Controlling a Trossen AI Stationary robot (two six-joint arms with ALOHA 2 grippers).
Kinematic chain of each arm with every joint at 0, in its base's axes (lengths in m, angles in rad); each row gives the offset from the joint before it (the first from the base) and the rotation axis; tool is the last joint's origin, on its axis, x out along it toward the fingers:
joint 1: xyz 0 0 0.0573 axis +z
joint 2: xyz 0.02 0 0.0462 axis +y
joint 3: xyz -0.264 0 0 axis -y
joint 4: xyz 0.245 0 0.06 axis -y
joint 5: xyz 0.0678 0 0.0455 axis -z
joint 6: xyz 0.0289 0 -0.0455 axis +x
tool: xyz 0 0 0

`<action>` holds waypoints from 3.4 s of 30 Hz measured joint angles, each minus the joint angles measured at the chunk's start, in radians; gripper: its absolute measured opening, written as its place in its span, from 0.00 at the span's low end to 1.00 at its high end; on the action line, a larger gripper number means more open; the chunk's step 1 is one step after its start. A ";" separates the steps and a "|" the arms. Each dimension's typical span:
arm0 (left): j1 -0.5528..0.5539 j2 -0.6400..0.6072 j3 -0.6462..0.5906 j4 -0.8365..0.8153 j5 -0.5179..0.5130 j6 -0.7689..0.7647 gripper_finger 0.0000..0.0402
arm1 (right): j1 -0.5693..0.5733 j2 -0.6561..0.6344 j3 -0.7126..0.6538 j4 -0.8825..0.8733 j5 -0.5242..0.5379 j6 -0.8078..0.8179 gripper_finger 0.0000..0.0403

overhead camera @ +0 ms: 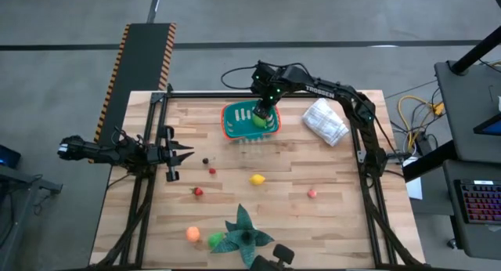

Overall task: Pick and placing Produce into tupperware
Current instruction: Put the peach toy into the bin

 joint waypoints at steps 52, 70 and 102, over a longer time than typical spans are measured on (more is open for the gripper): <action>0.000 0.001 0.000 0.003 0.000 0.000 0.11 | 0.616 -1.004 -0.716 -0.380 0.069 0.653 0.61; 0.000 0.000 0.000 0.003 0.000 0.000 0.11 | 0.899 -0.762 -0.780 -0.208 0.242 0.728 0.61; 0.000 0.000 0.000 0.003 0.000 0.000 0.11 | 0.971 -0.748 -1.260 0.427 0.234 0.860 0.61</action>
